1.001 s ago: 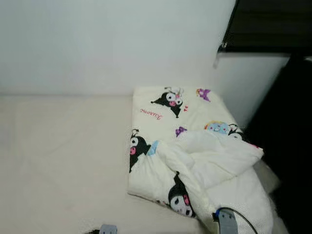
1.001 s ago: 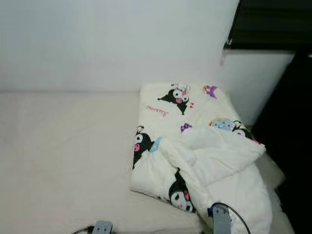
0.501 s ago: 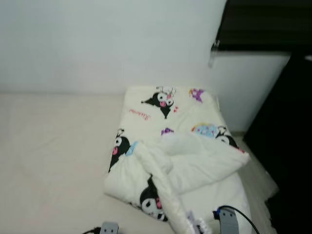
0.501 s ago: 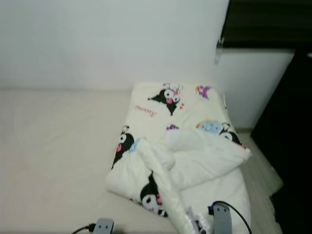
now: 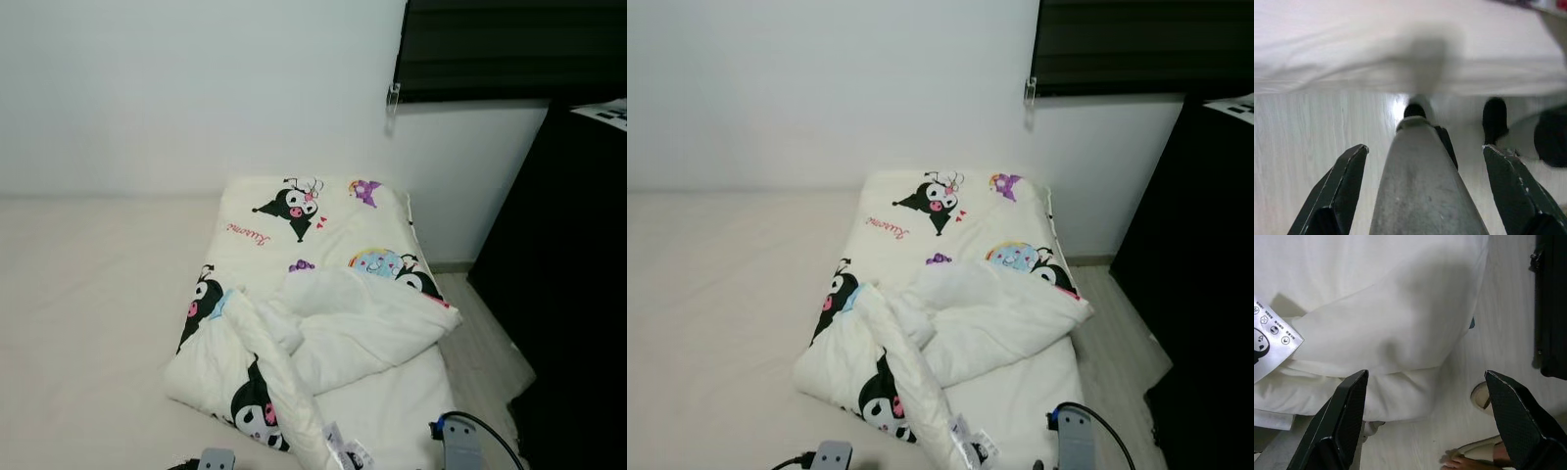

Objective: Clean up the room

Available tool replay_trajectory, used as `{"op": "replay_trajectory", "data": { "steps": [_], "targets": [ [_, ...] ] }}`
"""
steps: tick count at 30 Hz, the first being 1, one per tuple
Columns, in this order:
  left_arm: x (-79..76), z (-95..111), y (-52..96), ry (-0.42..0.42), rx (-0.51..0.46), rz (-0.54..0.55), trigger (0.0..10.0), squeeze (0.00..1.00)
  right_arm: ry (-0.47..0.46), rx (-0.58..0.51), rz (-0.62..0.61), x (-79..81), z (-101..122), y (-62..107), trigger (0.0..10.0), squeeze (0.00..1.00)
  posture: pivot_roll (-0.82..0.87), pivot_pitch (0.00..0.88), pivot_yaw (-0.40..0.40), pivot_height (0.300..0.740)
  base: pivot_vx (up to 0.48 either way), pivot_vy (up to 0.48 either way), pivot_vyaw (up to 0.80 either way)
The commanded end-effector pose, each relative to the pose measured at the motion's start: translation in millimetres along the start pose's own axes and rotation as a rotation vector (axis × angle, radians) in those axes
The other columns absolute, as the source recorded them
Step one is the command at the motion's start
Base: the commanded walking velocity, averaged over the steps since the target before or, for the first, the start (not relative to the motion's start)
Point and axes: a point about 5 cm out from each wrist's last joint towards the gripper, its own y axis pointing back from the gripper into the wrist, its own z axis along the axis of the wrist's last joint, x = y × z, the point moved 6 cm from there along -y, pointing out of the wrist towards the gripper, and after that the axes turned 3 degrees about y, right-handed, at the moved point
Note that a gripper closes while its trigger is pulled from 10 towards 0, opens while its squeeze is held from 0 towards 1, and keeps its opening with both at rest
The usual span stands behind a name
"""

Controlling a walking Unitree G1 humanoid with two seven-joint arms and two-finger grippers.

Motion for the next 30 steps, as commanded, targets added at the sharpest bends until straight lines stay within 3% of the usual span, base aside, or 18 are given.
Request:
{"op": "replay_trajectory", "data": {
  "steps": [1,2,3,4,5,7,8,9,10,13,15,19,26,30],
  "targets": [
    [-8.4,-19,4.6,0.032,0.041,-0.001,10.0,0.0,0.003,0.007,0.002,1.4,-4,0.3,10.0,0.0,-0.13,0.063,-0.023,0.74,0.0,0.0,0.0],
    [15.5,11,-1.9,0.045,-0.028,0.029,10.0,0.0,0.004,0.007,0.002,1.3,-4,0.3,10.0,0.0,-0.13,0.062,-0.025,0.74,0.0,0.0,0.0],
    [15.5,11,-1.9,0.045,-0.028,0.029,10.0,0.0,0.004,0.007,0.002,1.3,-4,0.3,10.0,0.0,-0.13,0.062,-0.025,0.74,0.0,0.0,0.0],
    [47.9,60,-6.3,0.056,-0.133,0.066,10.0,0.0,0.01,0.01,0.0,1.0,-4,0.3,10.0,0.0,-0.13,0.061,-0.024,0.74,0.0,0.0,0.0],
    [47.9,60,-6.3,0.056,-0.133,0.066,10.0,0.0,0.01,0.01,0.0,1.0,-4,0.3,10.0,0.0,-0.13,0.061,-0.024,0.74,0.0,0.0,0.0],
    [83.9,128,-1.6,0.081,-0.29,0.099,10.0,0.0,0.018,0.014,-0.003,0.7,-4,0.3,10.0,0.0,-0.13,0.059,-0.023,0.74,0.0,0.0,0.0],
    [83.9,128,-1.6,0.081,-0.29,0.099,10.0,0.0,0.018,0.014,-0.003,0.7,-4,0.3,10.0,0.0,-0.13,0.059,-0.023,0.74,0.0,0.0,0.0],
    [89.5,145,1.6,0.09,-0.341,0.1,10.0,0.0,0.021,0.016,-0.006,0.3,-5,0.3,10.0,0.0,-0.13,0.059,-0.022,0.74,0.0,0.0,0.0],
    [89.5,145,1.6,0.09,-0.341,0.1,10.0,0.0,0.021,0.016,-0.006,0.3,-5,0.3,10.0,0.0,-0.13,0.059,-0.022,0.74,0.0,0.0,0.0],
    [86.6,182,9.8,0.17,-0.473,0.017,10.0,0.0,0.028,0.024,-0.021,-1.8,-6,0.4,10.0,0.0,-0.12,0.059,-0.023,0.74,0.0,0.0,0.0],
    [83.5,189,11.6,0.187,-0.5,-0.014,10.0,0.0,0.03,0.025,-0.024,-2.3,-6,0.4,10.0,0.0,-0.12,0.059,-0.023,0.74,0.0,0.0,0.0],
    [56.9,215,19.0,0.205,-0.588,-0.185,10.0,0.0,0.041,0.031,-0.028,-3.3,-7,0.4,10.0,0.0,-0.12,0.059,-0.027,0.74,0.0,0.0,0.0],
    [37.6,228,21.3,0.188,-0.608,-0.257,10.0,0.0,0.039,0.034,-0.037,-3.7,-7,0.5,10.0,0.0,-0.12,0.062,-0.023,0.74,0.0,0.0,0.0],
    [29.8,219,15.2,0.182,-0.555,-0.245,10.0,0.0,0.038,0.032,-0.035,-3.0,-7,0.4,10.0,0.0,-0.11,0.063,-0.022,0.74,0.0,0.0,0.0]
  ]
}}
